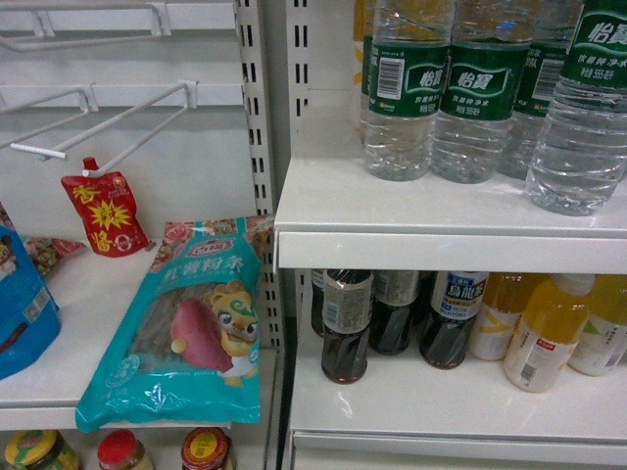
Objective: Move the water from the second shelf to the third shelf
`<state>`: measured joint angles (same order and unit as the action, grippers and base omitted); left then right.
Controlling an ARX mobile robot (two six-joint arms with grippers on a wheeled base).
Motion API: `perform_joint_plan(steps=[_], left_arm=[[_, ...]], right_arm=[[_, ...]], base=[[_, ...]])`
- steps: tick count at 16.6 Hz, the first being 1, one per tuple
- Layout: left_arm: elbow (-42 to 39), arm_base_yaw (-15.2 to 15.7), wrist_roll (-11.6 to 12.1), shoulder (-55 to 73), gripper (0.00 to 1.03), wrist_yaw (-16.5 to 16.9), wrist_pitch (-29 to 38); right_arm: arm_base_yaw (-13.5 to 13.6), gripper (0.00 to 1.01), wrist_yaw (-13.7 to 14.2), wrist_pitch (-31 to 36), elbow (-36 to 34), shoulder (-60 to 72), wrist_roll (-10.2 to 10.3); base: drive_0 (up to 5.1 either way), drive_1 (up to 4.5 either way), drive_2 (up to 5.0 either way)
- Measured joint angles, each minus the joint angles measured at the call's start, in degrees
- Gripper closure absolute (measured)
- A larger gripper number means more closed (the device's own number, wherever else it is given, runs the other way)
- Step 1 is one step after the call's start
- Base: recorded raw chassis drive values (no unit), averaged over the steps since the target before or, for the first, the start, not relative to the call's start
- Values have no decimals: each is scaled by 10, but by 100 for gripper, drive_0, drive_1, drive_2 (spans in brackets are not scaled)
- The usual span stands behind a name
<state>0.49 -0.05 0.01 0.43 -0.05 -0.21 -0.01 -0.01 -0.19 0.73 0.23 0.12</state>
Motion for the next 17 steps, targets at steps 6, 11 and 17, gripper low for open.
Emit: perform_joint_plan(steps=[6, 11, 17], left_arm=[[0, 0, 0, 0, 5, 0, 0], [0, 0, 0, 0, 5, 0, 0], [0, 0, 0, 0, 5, 0, 0]], right_arm=[[0, 3, 0, 0, 0, 0, 0], [0, 3, 0, 0, 0, 0, 0], [0, 3, 0, 0, 0, 0, -1]], base=[[0, 0, 0], [0, 0, 0], [0, 0, 0]])
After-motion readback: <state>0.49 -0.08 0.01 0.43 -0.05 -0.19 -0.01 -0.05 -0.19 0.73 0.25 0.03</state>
